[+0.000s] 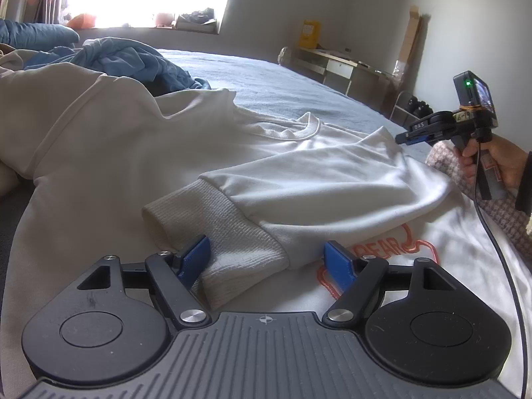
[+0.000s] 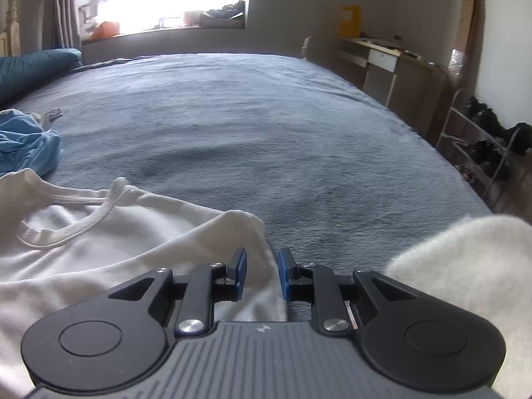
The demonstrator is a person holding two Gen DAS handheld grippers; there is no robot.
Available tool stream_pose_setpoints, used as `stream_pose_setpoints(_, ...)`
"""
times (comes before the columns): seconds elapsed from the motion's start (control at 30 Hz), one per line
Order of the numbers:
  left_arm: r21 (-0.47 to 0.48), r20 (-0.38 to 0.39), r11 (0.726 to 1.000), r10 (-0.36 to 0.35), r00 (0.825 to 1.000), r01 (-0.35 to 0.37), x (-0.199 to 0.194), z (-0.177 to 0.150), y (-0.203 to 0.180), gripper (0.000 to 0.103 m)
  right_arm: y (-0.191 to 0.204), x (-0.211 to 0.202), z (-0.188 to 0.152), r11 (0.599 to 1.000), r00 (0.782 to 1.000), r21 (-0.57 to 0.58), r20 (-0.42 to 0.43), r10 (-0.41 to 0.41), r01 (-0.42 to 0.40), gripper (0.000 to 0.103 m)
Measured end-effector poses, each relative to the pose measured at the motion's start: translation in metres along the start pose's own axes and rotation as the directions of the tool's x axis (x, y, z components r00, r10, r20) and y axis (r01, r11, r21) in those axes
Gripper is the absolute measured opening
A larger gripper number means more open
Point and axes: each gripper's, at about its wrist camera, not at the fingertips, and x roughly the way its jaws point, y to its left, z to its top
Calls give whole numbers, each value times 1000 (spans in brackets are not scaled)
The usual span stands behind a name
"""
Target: Fold clothes
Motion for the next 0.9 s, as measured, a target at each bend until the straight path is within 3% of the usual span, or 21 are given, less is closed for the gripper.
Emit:
stream_pose_setpoints(0.1, -3, 5, 1000, -6, 1000, 6, -1, 0, 1, 77, 1, 22, 5, 999, 1000, 38, -24, 11, -10, 21)
stream_pose_setpoints(0.3, -47, 28, 998, -43, 999, 45, -7, 1, 9, 78, -1, 6, 5, 992, 990, 78, 89, -107, 100, 21)
stream_pose_setpoints(0.4, -77, 40, 995, -59, 997, 62, -13, 4, 14, 78, 10, -41, 0, 999, 991, 26, 132, -27, 24, 21)
stream_pose_setpoints(0.5, -99, 56, 994, -44, 997, 49, -22, 8, 20, 78, 28, -88, -7, 992, 984, -27, 121, 128, -126, 23)
stream_pose_setpoints(0.57, -129, 58, 991, -25, 998, 32, -28, 11, 26, 78, 50, -102, -15, 970, 969, -52, 45, 241, -239, 23)
stream_pose_setpoints(0.67, -187, 44, 982, 10, 999, -1, -33, 13, 38, 77, 98, -107, -32, 924, 929, -104, -85, 361, -368, 23)
stream_pose_setpoints(0.8, -215, 28, 976, 21, 999, -15, -33, 11, 51, 77, 175, -100, -61, 868, 900, -241, -162, 405, -434, 23)
stream_pose_setpoints(0.9, -214, 19, 976, 31, 999, -26, -32, 8, 58, 77, 215, -106, -81, 828, 903, -362, -129, 409, -427, 23)
